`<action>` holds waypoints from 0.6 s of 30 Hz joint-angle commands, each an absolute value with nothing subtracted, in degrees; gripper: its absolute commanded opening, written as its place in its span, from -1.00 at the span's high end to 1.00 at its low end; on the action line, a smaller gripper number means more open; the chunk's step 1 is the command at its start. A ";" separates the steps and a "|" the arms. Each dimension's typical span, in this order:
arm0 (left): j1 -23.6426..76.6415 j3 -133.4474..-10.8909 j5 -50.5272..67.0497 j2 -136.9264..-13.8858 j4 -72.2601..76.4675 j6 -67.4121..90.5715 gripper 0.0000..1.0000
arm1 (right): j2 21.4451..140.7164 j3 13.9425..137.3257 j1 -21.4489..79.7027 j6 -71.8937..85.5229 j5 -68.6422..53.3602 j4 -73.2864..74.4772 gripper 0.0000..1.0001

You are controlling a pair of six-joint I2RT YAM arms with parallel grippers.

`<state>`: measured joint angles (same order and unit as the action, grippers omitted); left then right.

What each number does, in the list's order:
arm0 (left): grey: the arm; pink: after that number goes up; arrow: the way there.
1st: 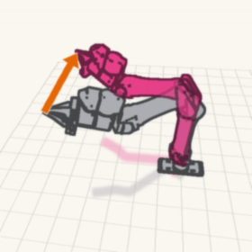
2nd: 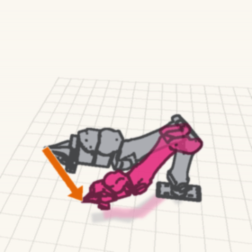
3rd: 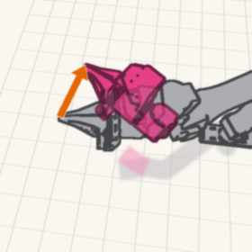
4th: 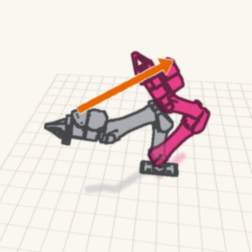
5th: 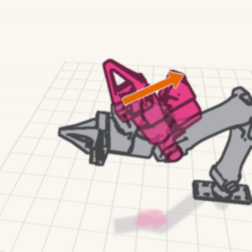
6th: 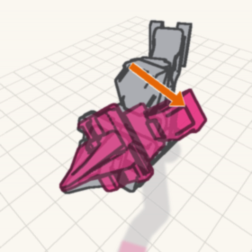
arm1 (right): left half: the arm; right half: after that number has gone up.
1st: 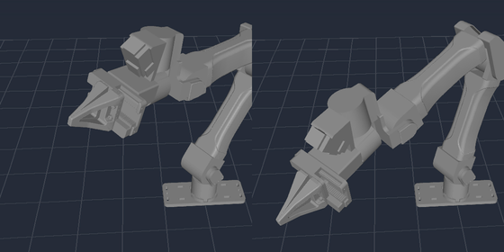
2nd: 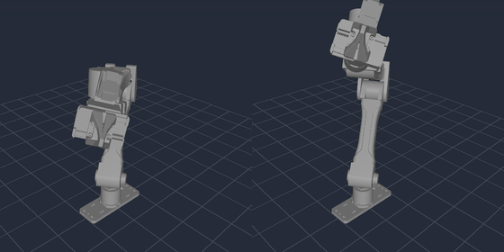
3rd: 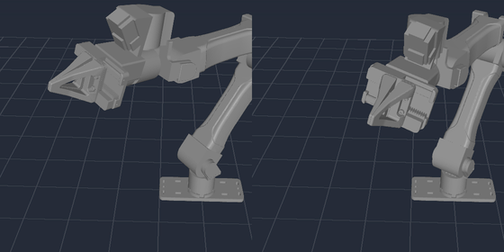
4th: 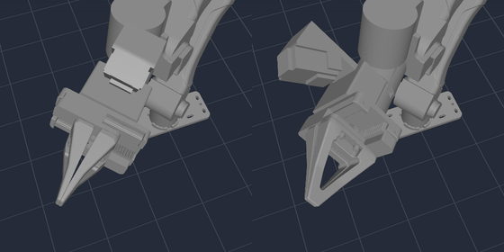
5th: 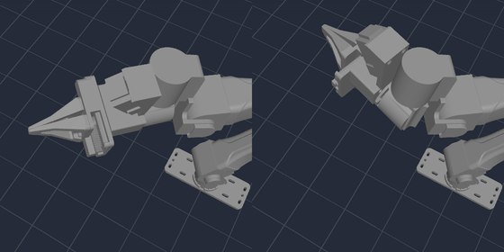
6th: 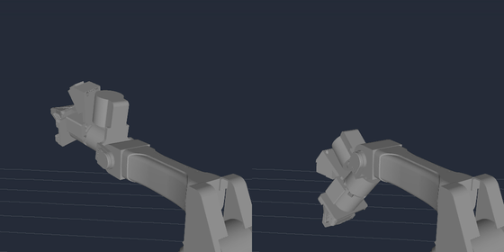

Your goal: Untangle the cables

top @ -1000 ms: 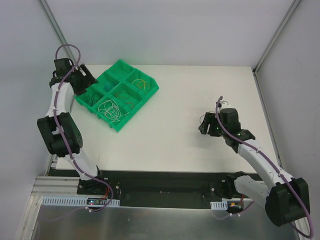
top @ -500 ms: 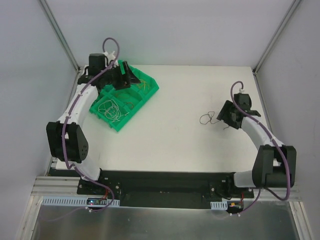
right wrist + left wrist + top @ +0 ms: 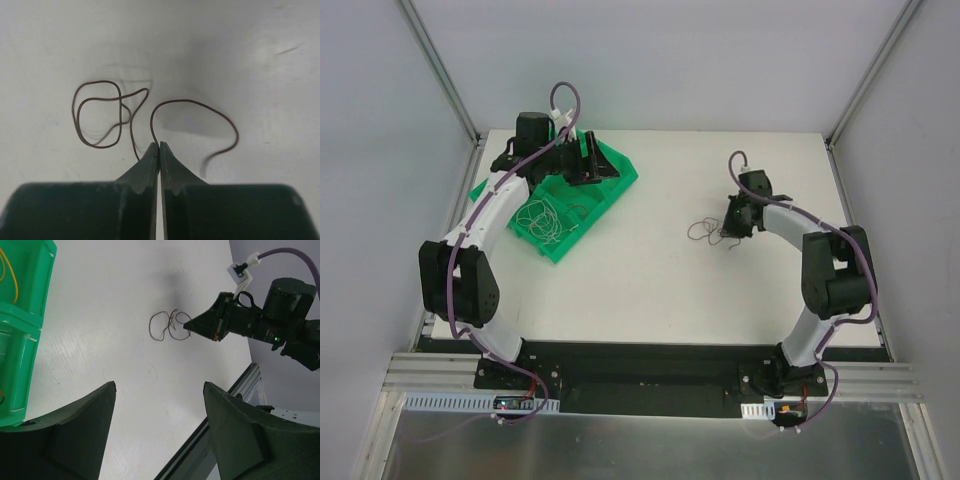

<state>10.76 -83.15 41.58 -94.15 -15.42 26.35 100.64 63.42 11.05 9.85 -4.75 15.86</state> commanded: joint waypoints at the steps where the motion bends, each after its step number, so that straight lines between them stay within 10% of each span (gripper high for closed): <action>1: 10.37 -82.79 42.63 -92.81 -13.71 25.40 -0.39 | 101.08 63.73 18.88 8.09 -5.80 14.59 0.99; 7: 10.72 -82.18 42.98 -94.92 -13.01 26.63 -0.37 | 97.13 57.57 30.74 7.83 -15.10 7.91 0.93; 18: 17.48 -81.74 43.33 -99.58 -12.48 22.95 -0.47 | 80.70 50.02 27.35 2.99 -11.69 9.06 -0.37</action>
<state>13.80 -82.41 41.91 -98.54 -14.09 25.96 88.97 53.54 32.51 4.32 -13.69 10.70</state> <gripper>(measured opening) 0.712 0.622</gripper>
